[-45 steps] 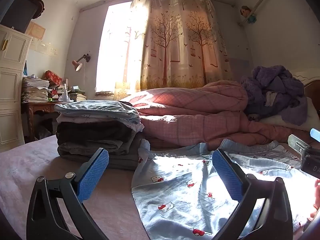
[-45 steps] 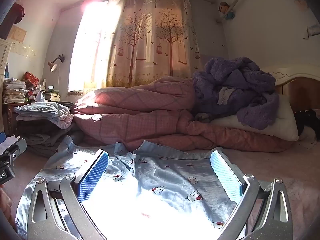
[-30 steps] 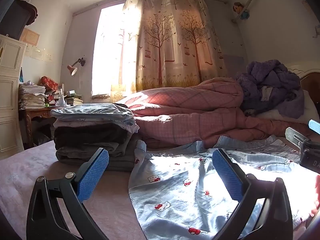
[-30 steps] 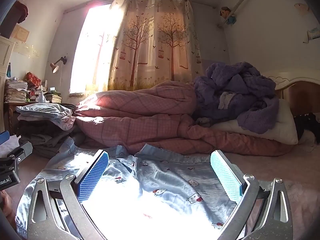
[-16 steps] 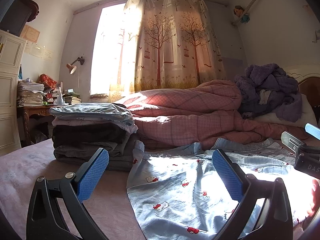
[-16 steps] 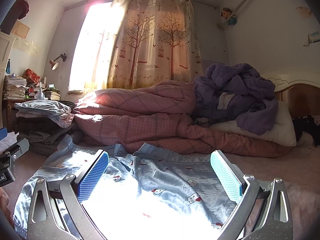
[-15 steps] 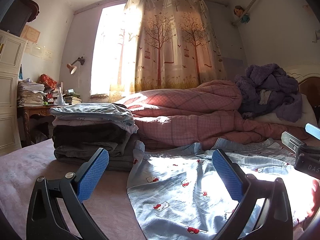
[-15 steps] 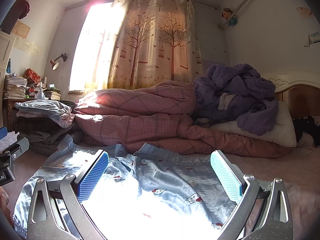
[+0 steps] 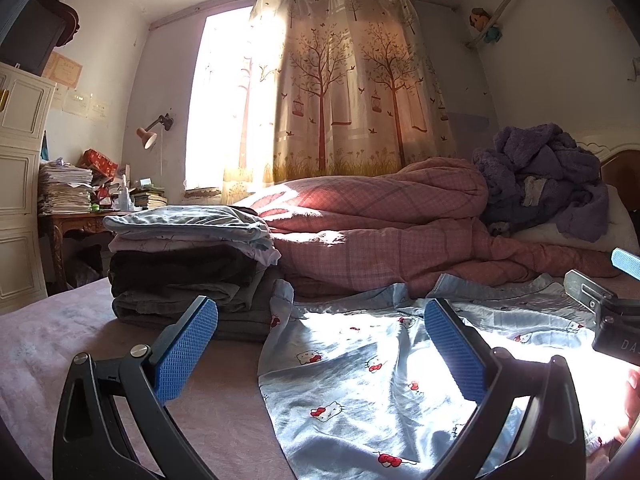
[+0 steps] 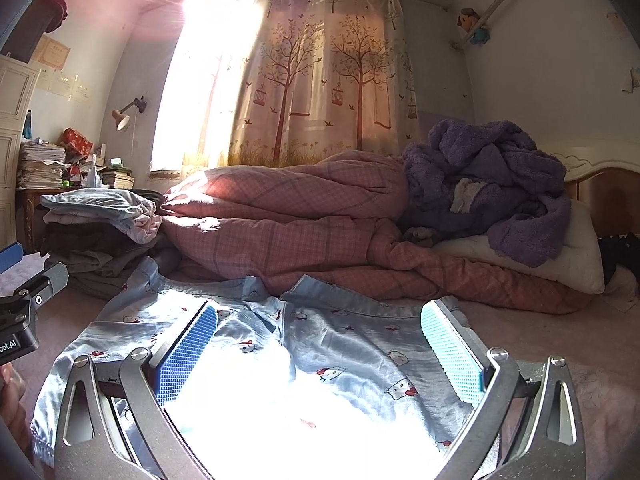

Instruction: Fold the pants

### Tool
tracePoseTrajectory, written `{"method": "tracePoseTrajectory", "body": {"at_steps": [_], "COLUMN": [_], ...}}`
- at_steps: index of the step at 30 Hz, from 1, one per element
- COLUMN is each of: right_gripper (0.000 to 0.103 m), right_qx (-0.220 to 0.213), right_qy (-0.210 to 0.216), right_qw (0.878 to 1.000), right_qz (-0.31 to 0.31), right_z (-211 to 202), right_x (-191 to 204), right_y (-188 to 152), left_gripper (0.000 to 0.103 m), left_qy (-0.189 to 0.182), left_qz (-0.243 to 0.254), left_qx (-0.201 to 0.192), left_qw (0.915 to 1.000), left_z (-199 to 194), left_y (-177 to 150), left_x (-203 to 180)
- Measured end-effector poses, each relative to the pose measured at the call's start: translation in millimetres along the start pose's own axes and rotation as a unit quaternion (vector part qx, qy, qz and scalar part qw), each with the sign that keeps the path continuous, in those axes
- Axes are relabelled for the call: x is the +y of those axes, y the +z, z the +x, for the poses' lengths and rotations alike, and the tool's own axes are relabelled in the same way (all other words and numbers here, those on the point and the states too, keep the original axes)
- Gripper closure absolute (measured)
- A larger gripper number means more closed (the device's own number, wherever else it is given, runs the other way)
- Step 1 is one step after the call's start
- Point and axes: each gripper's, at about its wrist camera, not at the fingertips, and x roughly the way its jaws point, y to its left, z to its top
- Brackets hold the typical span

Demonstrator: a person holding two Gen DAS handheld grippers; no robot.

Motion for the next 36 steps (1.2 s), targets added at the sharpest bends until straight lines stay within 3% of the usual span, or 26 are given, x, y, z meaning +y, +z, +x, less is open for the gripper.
{"method": "tracePoseTrajectory", "body": {"at_steps": [15, 36], "right_gripper": [0.000, 0.000], "right_qx": [0.011, -0.007], "right_qy": [-0.005, -0.016], "right_qw": [1.000, 1.000], "right_qz": [0.005, 0.004], "right_z": [5.5, -2.8], "right_x": [-1.6, -1.6], "right_y": [0.9, 1.3], "left_gripper": [0.000, 0.000], "left_qy": [0.001, -0.002], "left_qz": [-0.009, -0.037], "left_qx": [-0.005, -0.006], "left_qw": [0.9999, 0.9993], "left_z": [-2.5, -4.6], "left_y": [-0.3, 2.2], "left_x": [2.5, 16.6]}}
